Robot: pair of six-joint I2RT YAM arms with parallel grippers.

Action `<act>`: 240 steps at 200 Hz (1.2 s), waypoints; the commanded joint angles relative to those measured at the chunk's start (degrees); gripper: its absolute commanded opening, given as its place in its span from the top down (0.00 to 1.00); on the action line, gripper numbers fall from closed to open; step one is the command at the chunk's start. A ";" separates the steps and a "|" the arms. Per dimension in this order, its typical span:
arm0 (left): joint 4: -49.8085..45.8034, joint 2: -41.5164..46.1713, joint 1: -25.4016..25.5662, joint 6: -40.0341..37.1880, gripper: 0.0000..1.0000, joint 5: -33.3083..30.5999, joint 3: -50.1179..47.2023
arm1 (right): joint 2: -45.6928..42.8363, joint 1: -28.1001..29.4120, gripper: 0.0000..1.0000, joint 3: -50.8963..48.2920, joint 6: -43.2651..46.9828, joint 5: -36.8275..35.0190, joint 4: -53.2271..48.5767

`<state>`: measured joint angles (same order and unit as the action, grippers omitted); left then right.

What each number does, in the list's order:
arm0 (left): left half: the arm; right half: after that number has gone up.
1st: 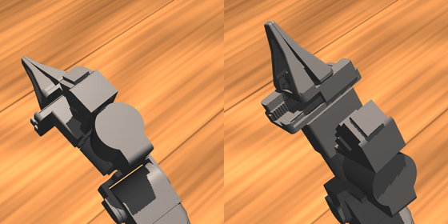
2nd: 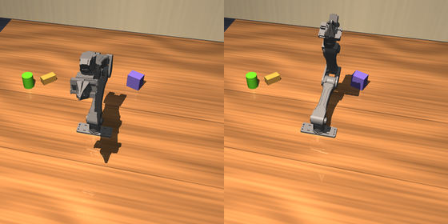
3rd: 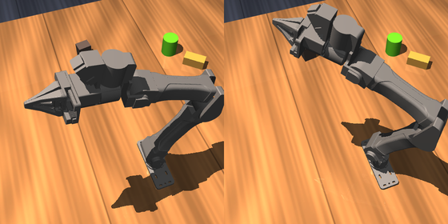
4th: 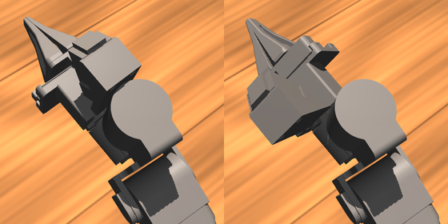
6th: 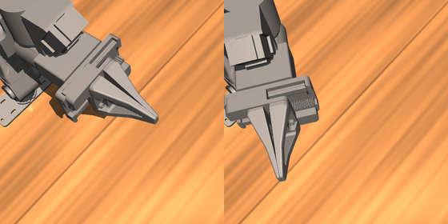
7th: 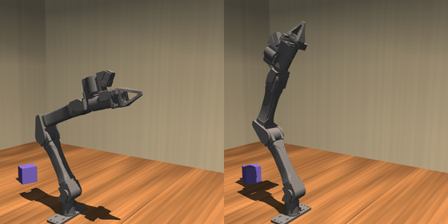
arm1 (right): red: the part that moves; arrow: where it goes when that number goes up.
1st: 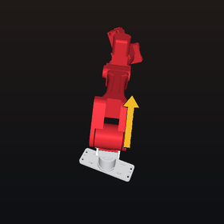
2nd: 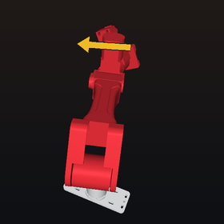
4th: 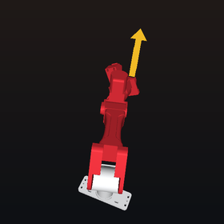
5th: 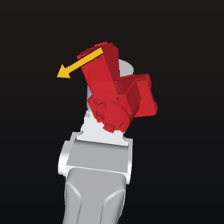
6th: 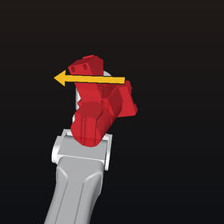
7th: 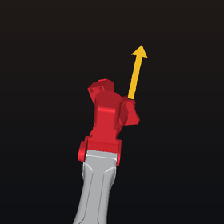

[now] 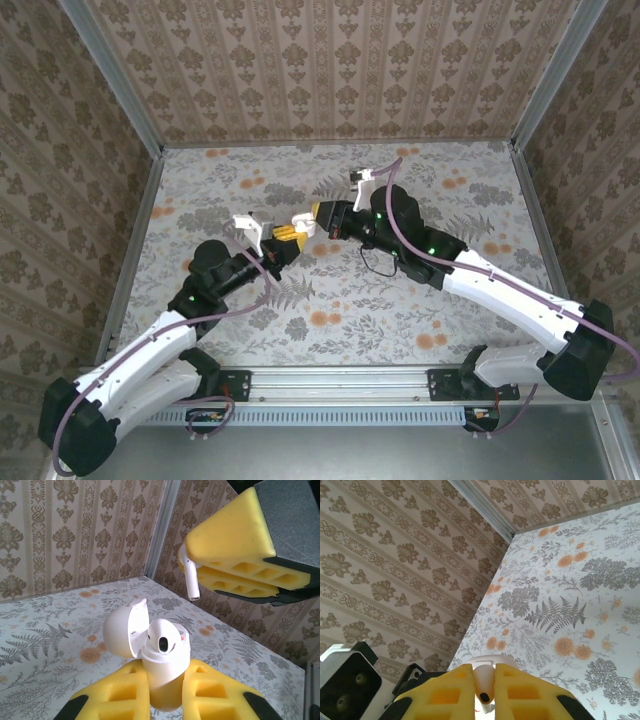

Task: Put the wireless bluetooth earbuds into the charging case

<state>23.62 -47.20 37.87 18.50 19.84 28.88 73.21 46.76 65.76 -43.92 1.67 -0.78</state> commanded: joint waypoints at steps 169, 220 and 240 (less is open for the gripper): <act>2.35 0.49 0.45 1.36 1.00 -0.69 3.02 | 1.50 2.16 0.89 -1.42 -0.02 -3.15 -0.66; 2.27 0.50 0.45 1.49 1.00 -0.68 3.03 | 1.32 2.13 0.90 -0.98 0.77 -3.70 -1.25; 2.38 0.50 0.45 1.52 1.00 -0.76 3.09 | 1.32 2.17 0.90 -1.16 0.59 -3.19 -1.29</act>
<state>23.49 -47.20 37.91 19.22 19.46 29.56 74.74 48.60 65.10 -44.25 -0.73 -0.67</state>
